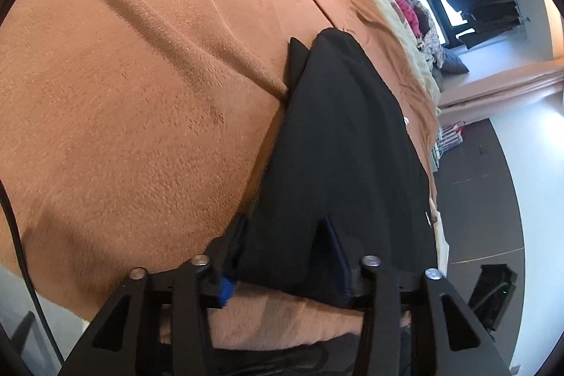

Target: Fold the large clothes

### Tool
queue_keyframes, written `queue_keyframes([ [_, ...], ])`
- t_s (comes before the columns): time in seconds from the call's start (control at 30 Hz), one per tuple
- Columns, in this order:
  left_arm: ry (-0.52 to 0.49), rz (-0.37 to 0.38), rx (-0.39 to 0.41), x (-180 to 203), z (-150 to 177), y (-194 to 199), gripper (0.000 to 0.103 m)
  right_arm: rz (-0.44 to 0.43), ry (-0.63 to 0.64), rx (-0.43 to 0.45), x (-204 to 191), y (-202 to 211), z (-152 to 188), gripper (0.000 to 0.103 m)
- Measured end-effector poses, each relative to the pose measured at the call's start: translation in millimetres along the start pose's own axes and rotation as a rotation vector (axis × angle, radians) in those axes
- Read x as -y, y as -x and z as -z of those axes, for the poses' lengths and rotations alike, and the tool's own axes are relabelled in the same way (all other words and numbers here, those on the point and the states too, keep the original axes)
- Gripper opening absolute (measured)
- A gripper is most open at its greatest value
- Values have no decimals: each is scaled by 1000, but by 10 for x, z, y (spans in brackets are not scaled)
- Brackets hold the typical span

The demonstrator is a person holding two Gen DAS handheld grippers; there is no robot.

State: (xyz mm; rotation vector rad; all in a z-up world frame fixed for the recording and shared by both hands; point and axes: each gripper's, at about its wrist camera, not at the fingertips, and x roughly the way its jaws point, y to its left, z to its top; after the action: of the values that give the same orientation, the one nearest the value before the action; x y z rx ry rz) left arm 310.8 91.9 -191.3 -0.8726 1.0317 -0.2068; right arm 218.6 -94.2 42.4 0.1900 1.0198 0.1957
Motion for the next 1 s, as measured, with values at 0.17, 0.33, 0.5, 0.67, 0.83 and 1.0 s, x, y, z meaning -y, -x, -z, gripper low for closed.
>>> queue_keyframes([
  [0.17,16,-14,10,-5,-2,-9,33,54,11,-31,-46,-373,-337,16],
  [0.33,38,-20,26,-20,27,14,33,102,2,-30,-5,-628,-712,16],
  [0.5,62,-32,47,-18,42,10,33,132,0,-37,53,-925,-1102,16],
  [0.67,79,-34,60,-35,78,20,32,156,-6,-28,115,-1186,-1440,16],
  [0.83,81,-33,65,-33,90,14,31,167,-44,-29,217,-1500,-1745,16],
  [1.0,79,-35,66,-16,93,13,28,179,-44,-22,261,-1782,-1987,16],
])
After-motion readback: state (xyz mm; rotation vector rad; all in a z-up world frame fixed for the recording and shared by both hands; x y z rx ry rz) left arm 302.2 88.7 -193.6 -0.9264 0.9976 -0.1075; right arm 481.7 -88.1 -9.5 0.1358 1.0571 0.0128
